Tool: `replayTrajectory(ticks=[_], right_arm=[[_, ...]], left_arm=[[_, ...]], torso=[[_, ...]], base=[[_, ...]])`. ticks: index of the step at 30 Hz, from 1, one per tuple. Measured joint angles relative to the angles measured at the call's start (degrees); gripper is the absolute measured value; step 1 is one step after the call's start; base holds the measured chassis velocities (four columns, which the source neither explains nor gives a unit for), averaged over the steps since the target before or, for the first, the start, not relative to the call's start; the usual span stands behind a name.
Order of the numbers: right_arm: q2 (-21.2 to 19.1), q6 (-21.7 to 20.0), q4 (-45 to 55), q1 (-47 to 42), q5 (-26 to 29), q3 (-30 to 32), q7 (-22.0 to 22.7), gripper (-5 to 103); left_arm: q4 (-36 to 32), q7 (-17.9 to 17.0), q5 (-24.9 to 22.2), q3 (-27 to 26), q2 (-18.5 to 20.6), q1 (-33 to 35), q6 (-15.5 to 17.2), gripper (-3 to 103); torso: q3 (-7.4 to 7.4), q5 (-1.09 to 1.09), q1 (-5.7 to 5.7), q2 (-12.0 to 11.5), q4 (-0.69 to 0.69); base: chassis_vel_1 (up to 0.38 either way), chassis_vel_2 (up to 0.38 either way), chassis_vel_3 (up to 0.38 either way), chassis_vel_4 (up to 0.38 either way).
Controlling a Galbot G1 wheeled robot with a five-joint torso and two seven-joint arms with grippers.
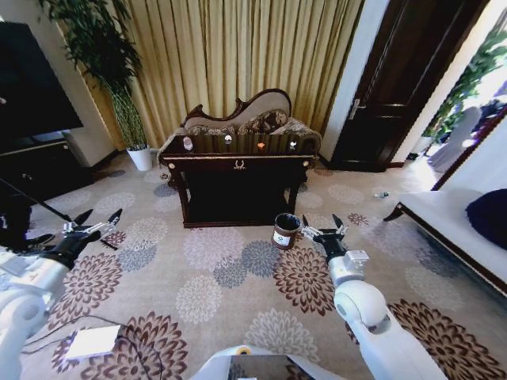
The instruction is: Move to the front of the table and place the trash on the table into the trash bin.
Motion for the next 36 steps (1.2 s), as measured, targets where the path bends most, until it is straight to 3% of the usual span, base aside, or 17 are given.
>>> replayTrajectory(ticks=[21, 36], right_arm=[[0.64, 0.87, -0.16, -0.79, -0.22, 0.4, -1.68, 100], [0.76, 1.11, -0.21, -1.12, -0.49, 0.67, -2.22, 100]], left_arm=[[0.59, 0.79, 0.55, 0.02, 0.45, -0.01, -0.51, 100], [0.56, 1.0, 0.51, -0.1, 0.4, 0.13, -0.67, 100]], torso=[[-0.01, 0.0, -0.01, 0.0, 0.0], [0.01, 0.0, 0.02, -0.02, -0.01]], base=[[-0.008, 0.01, 0.007, -0.006], [-0.161, 0.17, 0.158, -0.176]])
